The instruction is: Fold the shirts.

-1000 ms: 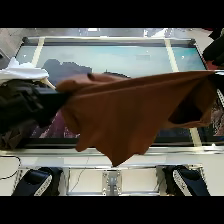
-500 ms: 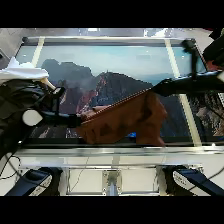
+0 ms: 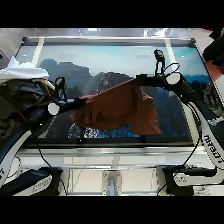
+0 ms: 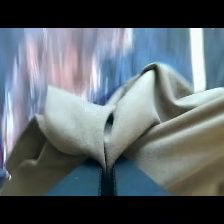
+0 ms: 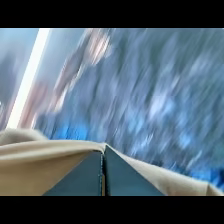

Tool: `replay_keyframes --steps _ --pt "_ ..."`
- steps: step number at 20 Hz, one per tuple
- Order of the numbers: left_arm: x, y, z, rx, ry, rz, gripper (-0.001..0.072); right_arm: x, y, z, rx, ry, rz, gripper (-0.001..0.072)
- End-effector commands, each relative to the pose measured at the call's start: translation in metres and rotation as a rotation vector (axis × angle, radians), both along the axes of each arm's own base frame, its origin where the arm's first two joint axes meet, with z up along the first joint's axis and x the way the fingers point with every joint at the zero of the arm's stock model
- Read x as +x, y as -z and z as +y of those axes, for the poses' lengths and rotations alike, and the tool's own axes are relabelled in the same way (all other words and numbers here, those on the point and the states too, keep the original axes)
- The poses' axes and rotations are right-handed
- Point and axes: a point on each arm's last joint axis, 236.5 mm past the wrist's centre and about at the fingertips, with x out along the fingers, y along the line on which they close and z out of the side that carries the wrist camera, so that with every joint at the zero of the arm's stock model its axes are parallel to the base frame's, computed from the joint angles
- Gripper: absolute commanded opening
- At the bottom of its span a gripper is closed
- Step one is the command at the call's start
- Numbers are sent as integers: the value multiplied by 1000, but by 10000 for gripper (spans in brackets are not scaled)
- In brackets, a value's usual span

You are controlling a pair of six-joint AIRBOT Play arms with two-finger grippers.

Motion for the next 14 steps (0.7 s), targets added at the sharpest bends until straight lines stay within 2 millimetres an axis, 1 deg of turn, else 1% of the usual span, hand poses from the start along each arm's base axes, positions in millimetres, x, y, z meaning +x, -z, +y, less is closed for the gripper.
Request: replay_keyframes --steps 1,2,3,4,5,6,7,8,9,10,11,12,13,14 --pt "39 -36 5 -13 -55 -166 11 35 -21 -39 7 141 -107 9" --pt "40 -35 4 -12 -54 -164 11 38 -21 -50 22 173 -98 10" --pt "40 -32 4 -12 -53 -157 46 38 -19 -60 28 191 -83 12" --pt "40 -31 4 -10 -53 -153 326 37 -17 -67 40 207 -65 98" --pt "41 -33 6 -11 -58 -157 663 35 -15 -73 45 213 -48 386" --pt "43 -37 11 -13 -69 -166 700 32 -15 -79 46 210 -31 506" --pt "45 -46 22 -16 -93 -185 700 28 -17 -86 48 202 -8 499" --pt "48 -59 37 -19 -125 -211 700 23 -22 -98 38 194 12 487" --pt "49 -74 55 -22 -165 -238 699 15 -27 -116 2 185 35 485" --pt "46 -87 78 -24 -208 -252 698 3 -30 -139 -49 180 67 484" --pt "40 -92 98 -25 -245 -238 693 -12 -29 -161 -91 186 108 483" --pt "30 -90 119 -22 -278 -193 692 -29 -25 -183 -129 195 163 482" --pt "18 -81 138 -24 -316 -133 691 -50 -17 -206 -158 204 237 482" --pt "6 -68 153 -41 -360 -73 691 -68 -8 -219 -157 207 310 482"
